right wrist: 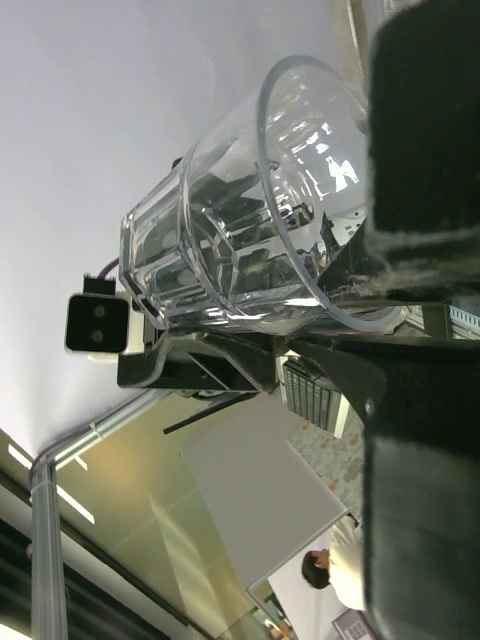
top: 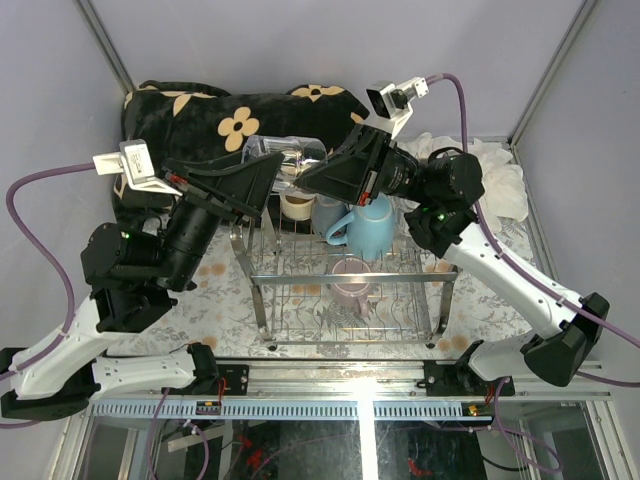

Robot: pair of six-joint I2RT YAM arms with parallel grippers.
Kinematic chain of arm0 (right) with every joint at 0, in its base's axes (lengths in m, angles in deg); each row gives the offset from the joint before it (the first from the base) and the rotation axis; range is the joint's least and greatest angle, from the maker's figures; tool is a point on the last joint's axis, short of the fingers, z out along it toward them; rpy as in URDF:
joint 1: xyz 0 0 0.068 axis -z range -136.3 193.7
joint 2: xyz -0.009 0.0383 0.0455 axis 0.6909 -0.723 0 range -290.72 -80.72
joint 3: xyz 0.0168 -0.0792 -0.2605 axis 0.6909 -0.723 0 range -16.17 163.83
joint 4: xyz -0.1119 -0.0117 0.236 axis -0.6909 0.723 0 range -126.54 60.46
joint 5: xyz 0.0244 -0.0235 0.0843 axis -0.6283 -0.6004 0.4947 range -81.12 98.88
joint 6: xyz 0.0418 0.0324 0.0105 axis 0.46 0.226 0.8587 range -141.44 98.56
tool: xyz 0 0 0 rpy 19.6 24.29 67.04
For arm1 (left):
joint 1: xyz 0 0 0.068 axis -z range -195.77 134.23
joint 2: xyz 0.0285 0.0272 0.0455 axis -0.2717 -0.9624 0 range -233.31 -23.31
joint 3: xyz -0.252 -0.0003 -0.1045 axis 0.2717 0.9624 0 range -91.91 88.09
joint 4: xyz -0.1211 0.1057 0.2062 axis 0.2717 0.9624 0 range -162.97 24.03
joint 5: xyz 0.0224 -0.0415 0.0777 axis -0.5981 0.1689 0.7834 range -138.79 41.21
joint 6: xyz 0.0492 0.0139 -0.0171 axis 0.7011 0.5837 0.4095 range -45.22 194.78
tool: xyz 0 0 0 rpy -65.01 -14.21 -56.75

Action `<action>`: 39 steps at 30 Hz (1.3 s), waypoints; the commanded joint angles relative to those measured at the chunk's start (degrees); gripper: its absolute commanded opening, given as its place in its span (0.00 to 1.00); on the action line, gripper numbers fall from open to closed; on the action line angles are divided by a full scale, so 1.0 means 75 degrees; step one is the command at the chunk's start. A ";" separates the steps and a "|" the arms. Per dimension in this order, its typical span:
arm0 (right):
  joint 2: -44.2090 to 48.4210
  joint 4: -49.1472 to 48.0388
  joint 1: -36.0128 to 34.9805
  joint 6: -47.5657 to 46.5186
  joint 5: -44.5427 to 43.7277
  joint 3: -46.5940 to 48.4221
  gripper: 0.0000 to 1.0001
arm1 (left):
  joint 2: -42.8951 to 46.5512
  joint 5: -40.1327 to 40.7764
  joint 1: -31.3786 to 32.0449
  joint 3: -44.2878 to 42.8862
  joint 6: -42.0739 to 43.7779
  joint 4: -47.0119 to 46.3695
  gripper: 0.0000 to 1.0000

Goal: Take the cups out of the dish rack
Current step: Place the cup at the center of the board.

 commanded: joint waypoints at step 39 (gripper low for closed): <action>0.3288 0.7288 -0.0159 -0.6130 -0.5088 0.1479 0.00 | 0.0437 0.0289 -0.0033 -0.0246 0.0633 0.1032 0.80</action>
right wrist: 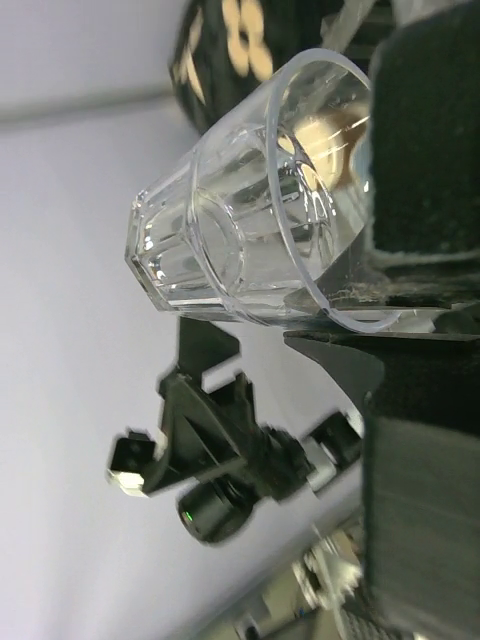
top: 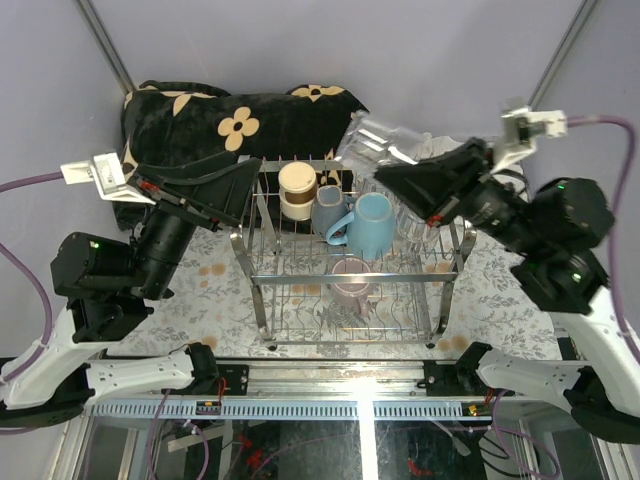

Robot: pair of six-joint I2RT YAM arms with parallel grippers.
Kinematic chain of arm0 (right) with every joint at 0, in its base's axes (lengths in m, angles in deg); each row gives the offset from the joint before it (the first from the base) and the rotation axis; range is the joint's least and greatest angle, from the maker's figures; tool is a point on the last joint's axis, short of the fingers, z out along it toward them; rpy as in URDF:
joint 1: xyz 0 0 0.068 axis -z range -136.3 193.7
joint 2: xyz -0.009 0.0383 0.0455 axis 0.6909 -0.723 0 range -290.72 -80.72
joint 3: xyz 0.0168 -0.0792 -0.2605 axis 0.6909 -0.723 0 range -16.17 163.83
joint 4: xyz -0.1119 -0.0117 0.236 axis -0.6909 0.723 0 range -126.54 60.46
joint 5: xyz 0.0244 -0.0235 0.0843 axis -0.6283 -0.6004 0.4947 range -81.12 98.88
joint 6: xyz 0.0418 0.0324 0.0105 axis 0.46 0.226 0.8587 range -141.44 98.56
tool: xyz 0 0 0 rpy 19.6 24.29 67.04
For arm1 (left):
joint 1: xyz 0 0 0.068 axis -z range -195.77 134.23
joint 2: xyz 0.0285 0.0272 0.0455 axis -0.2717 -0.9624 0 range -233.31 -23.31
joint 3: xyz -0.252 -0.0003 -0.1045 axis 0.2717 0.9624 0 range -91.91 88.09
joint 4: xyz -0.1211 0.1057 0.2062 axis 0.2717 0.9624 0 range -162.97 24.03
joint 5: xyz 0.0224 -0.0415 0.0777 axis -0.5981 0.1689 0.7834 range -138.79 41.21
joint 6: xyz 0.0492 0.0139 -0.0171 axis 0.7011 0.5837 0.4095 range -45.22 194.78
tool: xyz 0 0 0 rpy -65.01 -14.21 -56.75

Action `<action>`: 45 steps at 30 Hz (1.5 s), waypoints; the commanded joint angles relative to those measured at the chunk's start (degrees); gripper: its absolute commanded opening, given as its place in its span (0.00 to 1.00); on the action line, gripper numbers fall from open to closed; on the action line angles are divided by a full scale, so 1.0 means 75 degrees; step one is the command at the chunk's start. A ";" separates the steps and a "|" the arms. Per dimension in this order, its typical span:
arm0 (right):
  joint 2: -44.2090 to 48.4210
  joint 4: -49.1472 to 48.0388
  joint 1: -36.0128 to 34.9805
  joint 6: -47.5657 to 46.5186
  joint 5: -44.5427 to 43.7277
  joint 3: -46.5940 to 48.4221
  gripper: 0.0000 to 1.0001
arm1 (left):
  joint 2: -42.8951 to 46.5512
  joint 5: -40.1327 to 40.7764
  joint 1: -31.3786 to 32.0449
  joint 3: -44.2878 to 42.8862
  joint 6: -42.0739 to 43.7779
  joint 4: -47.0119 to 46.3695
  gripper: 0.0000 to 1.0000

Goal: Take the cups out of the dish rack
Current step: Place the cup at the center of the board.

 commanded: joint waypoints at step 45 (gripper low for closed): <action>-0.1791 0.5919 0.0413 -0.3541 -1.0587 0.3164 0.00 | -0.0269 -0.0211 -0.0023 -0.0440 0.0441 0.2863 0.82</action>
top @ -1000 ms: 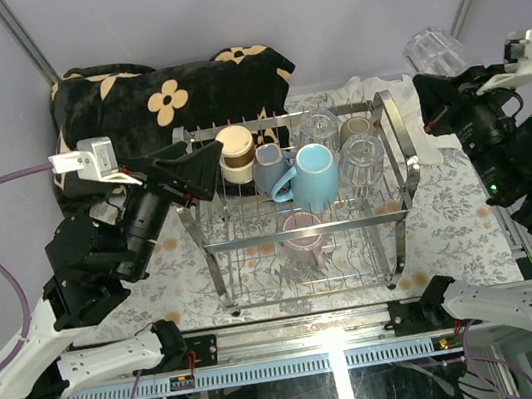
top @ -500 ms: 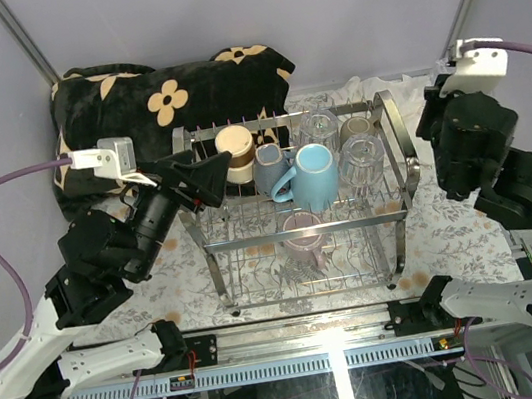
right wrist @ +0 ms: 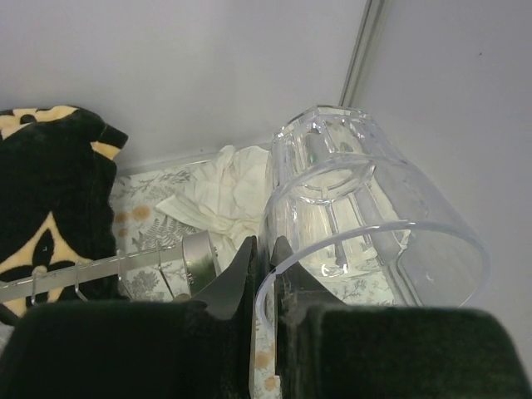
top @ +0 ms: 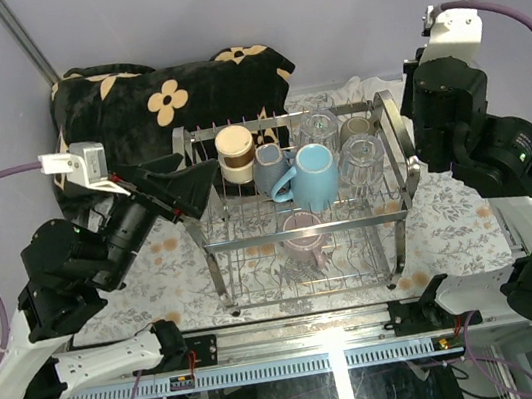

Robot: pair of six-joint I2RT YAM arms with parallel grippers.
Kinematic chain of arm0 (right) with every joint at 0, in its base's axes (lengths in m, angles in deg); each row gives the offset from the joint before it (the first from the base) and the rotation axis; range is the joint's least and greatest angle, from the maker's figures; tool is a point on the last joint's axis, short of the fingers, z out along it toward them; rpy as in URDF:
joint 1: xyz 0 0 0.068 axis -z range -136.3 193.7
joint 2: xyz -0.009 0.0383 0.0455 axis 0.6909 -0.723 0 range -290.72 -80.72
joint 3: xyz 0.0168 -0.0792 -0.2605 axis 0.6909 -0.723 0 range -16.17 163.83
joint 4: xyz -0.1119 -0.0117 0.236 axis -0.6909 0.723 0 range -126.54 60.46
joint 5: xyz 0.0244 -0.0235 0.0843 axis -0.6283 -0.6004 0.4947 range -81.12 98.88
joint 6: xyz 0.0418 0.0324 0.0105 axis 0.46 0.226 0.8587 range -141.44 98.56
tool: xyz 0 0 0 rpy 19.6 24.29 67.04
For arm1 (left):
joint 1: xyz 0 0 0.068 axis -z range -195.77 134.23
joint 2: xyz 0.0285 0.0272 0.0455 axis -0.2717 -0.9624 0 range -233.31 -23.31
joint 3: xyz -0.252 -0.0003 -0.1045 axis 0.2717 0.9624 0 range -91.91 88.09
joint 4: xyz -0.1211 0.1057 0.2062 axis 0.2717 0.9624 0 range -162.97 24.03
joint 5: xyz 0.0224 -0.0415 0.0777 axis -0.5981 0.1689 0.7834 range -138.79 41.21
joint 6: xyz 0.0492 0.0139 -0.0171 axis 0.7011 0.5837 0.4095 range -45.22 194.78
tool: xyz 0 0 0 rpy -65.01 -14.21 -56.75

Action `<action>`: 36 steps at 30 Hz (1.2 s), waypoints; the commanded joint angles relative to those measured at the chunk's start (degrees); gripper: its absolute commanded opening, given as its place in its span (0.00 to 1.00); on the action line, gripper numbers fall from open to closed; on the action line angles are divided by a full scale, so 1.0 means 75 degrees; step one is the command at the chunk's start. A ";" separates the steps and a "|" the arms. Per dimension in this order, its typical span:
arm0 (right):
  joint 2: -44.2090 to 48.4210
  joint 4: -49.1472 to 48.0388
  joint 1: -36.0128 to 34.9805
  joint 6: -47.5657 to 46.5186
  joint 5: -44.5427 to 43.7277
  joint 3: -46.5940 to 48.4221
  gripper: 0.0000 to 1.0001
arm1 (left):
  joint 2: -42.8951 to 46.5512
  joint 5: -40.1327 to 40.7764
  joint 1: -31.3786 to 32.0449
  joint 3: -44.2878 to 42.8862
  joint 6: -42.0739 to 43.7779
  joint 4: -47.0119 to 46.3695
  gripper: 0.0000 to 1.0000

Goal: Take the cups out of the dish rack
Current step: Place the cup at the center of the board.

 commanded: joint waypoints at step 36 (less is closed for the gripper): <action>-0.1172 -0.0293 0.5474 0.1330 0.6041 -0.1900 0.00 | -0.3136 0.1920 -0.0199 -0.3511 0.1718 0.0564 0.88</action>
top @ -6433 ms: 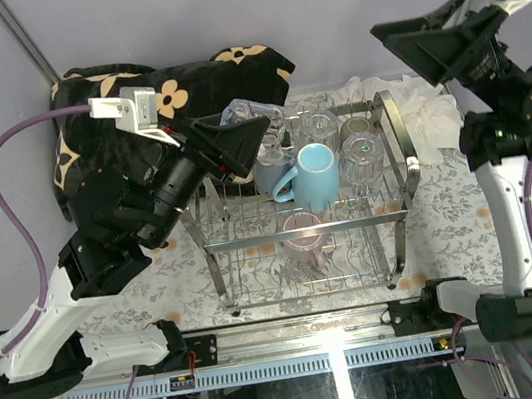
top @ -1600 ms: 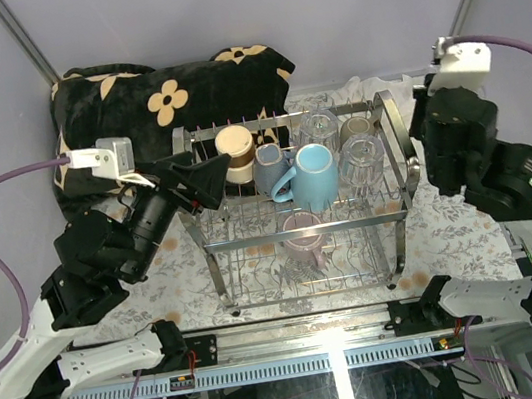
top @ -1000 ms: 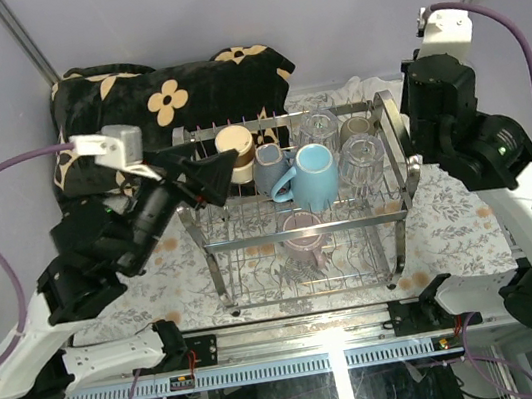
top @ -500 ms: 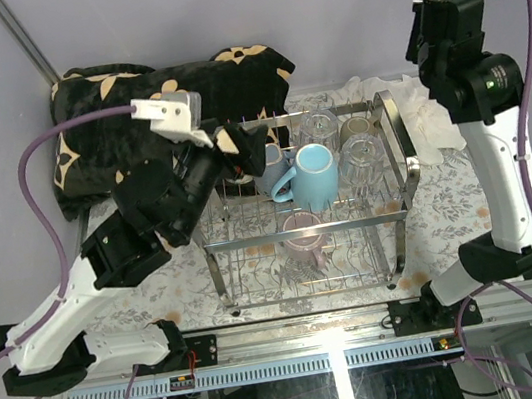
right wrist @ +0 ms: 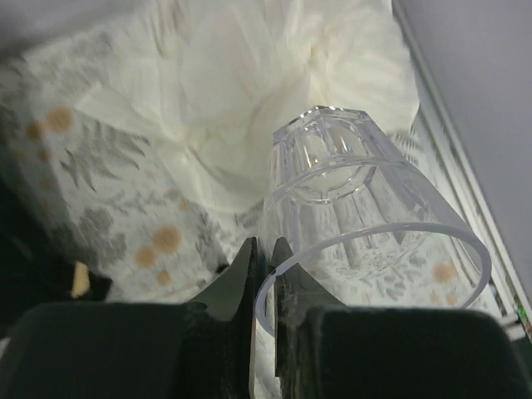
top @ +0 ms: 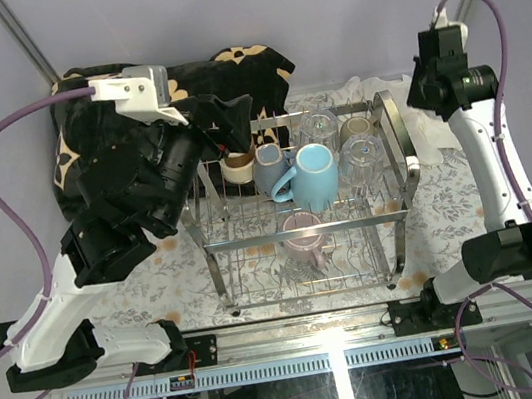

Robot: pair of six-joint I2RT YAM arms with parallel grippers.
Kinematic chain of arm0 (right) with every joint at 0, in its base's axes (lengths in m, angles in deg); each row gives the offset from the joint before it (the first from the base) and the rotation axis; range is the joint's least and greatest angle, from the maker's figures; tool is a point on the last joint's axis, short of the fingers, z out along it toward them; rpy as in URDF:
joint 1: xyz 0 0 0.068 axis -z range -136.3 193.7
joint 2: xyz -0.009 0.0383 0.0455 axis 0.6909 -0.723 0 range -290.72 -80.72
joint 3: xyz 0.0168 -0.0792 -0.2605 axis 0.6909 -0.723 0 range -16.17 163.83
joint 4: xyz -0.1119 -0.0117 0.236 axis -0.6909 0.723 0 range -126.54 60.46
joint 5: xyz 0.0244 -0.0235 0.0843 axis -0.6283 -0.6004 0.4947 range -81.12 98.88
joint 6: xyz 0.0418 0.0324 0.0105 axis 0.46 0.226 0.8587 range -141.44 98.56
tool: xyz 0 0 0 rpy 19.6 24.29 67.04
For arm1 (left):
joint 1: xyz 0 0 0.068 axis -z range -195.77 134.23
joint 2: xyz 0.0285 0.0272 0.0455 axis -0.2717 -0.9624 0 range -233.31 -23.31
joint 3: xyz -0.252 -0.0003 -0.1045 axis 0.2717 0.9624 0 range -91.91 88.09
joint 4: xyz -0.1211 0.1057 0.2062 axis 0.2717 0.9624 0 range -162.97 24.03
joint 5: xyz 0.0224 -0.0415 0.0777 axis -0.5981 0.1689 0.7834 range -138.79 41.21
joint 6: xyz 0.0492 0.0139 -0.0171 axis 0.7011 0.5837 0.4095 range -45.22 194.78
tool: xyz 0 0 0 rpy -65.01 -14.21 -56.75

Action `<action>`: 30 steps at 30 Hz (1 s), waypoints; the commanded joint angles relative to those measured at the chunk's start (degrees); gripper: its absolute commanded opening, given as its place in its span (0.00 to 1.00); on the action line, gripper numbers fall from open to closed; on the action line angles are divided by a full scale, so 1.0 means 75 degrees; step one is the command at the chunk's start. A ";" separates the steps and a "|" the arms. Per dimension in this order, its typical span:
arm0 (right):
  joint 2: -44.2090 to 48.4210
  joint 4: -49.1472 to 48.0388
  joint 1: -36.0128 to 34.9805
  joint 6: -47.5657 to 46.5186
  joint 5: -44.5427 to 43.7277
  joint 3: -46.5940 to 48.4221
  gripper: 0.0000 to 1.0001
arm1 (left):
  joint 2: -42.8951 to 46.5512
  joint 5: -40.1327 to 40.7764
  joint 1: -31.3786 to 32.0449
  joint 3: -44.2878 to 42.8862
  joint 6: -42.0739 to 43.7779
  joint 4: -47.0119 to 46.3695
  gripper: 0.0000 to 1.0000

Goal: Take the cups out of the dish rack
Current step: Place the cup at the center of the board.

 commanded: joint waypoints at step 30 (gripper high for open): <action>-0.0074 -0.1207 0.0312 0.0519 0.1972 -0.4633 0.00 | 0.1211 0.0953 -0.0050 0.1482 0.0195 -0.0294 0.91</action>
